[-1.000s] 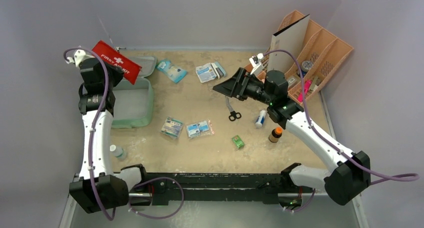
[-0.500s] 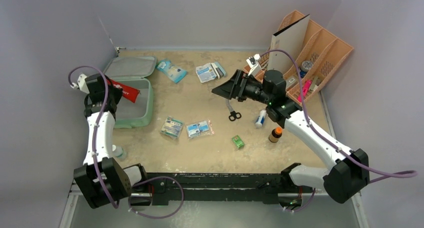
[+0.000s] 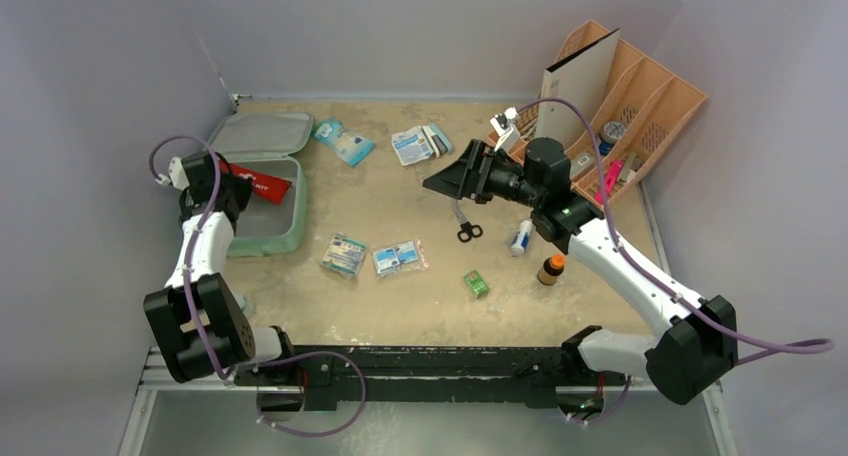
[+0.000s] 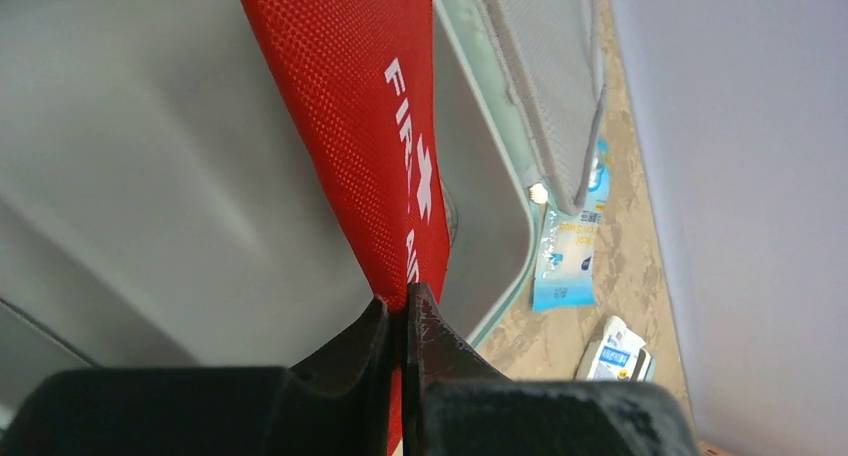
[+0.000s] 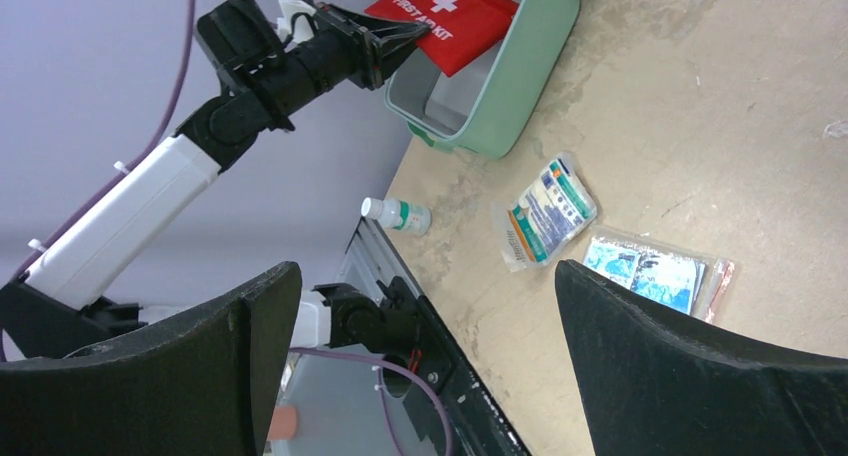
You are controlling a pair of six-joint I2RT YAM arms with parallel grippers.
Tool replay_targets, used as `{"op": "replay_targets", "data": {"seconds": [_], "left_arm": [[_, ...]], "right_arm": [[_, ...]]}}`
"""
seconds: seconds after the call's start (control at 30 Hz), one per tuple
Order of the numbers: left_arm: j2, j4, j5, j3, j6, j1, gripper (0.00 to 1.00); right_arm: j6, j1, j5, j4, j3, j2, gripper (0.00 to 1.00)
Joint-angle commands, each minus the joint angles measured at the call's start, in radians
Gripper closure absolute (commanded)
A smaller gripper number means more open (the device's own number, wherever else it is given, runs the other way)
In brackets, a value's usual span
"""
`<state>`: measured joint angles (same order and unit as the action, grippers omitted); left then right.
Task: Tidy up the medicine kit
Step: Place the medicine pouch inside the medicine box.
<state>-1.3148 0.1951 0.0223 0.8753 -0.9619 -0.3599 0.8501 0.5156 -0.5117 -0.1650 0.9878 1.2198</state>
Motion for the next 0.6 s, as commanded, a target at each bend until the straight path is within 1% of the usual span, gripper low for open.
{"op": "replay_targets", "data": {"seconds": [0.0, 0.17, 0.23, 0.3, 0.43, 0.57], "left_arm": [[-0.043, -0.103, -0.018, -0.038, -0.042, -0.009, 1.00], [-0.080, -0.175, -0.029, -0.085, -0.055, -0.008, 1.00], [-0.099, -0.180, -0.059, -0.084, -0.055, -0.009, 1.00], [-0.121, -0.144, -0.068, -0.064, -0.049, -0.008, 1.00], [-0.147, -0.056, -0.071, -0.034, -0.022, -0.010, 0.88], [-0.154, -0.012, -0.061, -0.029, -0.030, -0.010, 0.83]], "right_arm": [[-0.026, -0.005, -0.002, 0.003, 0.059, -0.028, 0.01], [-0.049, -0.005, 0.032, 0.025, 0.052, -0.055, 0.01], [-0.054, -0.005, 0.037, 0.029, 0.056, -0.057, 0.01], [-0.063, -0.005, 0.037, 0.045, 0.073, -0.051, 0.01], [-0.080, -0.005, 0.038, 0.069, 0.095, -0.048, 0.01], [-0.073, -0.005, 0.056, 0.052, 0.072, -0.063, 0.01]]}}
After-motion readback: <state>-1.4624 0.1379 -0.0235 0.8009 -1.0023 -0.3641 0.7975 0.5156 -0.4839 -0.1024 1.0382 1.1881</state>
